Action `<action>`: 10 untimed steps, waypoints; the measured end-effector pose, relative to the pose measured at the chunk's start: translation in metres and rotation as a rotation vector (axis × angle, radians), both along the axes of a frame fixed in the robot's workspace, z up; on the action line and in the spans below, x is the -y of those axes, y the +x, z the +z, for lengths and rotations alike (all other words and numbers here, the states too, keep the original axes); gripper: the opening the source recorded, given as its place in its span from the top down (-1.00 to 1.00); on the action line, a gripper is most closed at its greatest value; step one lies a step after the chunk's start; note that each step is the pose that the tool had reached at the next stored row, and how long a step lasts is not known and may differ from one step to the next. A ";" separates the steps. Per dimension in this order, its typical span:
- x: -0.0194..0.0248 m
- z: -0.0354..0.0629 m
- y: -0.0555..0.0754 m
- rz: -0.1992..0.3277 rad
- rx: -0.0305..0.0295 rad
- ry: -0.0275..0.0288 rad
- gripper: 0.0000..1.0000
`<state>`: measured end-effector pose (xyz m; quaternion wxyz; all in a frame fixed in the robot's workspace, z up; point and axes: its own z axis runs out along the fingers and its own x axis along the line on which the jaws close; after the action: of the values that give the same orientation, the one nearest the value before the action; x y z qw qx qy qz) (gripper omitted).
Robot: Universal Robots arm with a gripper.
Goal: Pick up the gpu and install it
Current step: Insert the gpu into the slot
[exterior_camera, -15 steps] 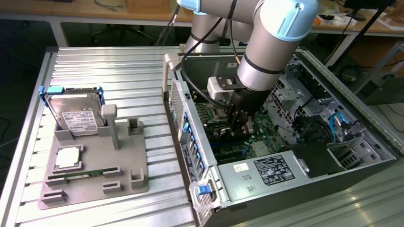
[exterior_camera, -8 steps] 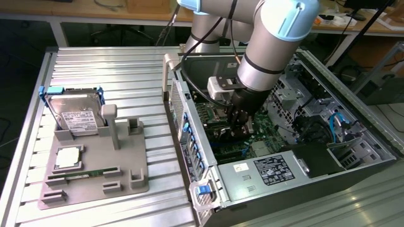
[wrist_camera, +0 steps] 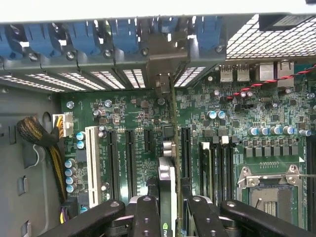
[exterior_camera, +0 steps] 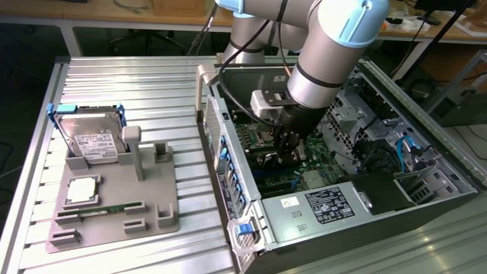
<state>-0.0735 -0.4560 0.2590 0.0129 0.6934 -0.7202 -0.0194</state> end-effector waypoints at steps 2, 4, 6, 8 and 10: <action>0.0001 -0.0008 0.000 0.000 0.0001 0.0000 0.47; 0.0001 -0.0039 0.000 0.000 0.0001 0.0002 0.47; 0.0002 -0.0057 0.000 0.000 -0.0002 -0.0005 0.47; 0.0002 -0.0066 0.000 0.000 -0.0002 -0.0006 0.47; 0.0004 -0.0070 0.001 0.000 -0.0004 0.0005 0.47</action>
<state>-0.0729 -0.4564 0.2520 0.0129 0.6934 -0.7202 -0.0197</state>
